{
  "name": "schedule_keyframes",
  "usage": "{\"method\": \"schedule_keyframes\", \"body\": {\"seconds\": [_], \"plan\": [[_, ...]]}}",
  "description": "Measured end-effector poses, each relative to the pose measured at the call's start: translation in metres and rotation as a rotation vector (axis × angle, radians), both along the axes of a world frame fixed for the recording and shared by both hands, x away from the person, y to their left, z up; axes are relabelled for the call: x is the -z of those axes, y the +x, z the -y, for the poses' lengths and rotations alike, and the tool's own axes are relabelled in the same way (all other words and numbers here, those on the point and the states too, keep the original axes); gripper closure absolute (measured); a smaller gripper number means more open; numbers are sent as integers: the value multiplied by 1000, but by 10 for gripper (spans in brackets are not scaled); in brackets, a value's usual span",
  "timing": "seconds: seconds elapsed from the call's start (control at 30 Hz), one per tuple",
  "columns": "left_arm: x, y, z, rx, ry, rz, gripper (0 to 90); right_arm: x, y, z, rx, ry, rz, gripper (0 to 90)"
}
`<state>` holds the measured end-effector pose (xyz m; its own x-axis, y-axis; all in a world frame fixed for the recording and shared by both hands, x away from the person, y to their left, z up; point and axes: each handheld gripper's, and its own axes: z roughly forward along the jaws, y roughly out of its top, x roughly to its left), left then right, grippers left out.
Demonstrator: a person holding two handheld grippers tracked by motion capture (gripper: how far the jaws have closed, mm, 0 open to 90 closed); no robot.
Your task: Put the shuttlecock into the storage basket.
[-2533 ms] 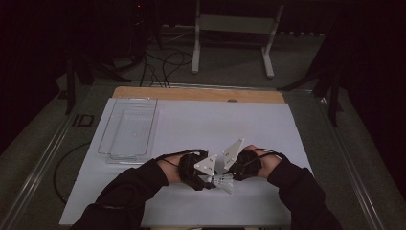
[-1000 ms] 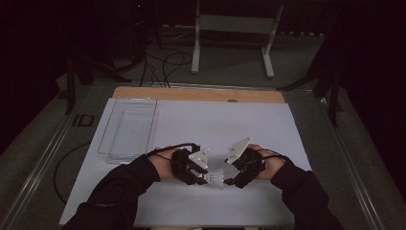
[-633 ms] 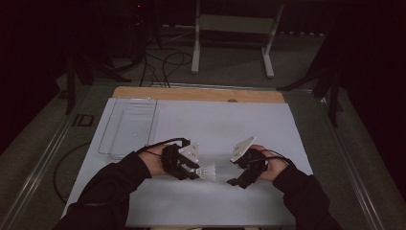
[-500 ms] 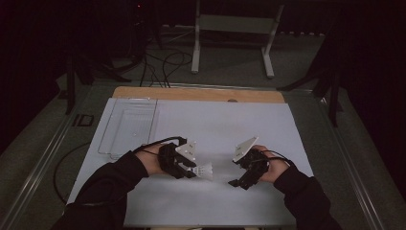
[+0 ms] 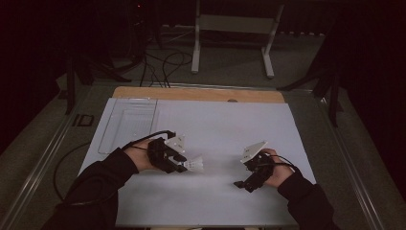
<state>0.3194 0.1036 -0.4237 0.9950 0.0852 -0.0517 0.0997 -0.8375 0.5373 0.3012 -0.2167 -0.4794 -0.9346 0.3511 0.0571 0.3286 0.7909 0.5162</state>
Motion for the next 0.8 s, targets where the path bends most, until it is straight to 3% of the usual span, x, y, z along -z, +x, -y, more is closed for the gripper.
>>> {"method": "schedule_keyframes", "body": {"seconds": [0.47,0.8], "plan": [[-15,8,-37,-86,-5,4,656,5,-11,16,79,44,54,97],[-23,15,-74,-191,-27,-12,656,13,-25,30,117,91,76,98]]}}
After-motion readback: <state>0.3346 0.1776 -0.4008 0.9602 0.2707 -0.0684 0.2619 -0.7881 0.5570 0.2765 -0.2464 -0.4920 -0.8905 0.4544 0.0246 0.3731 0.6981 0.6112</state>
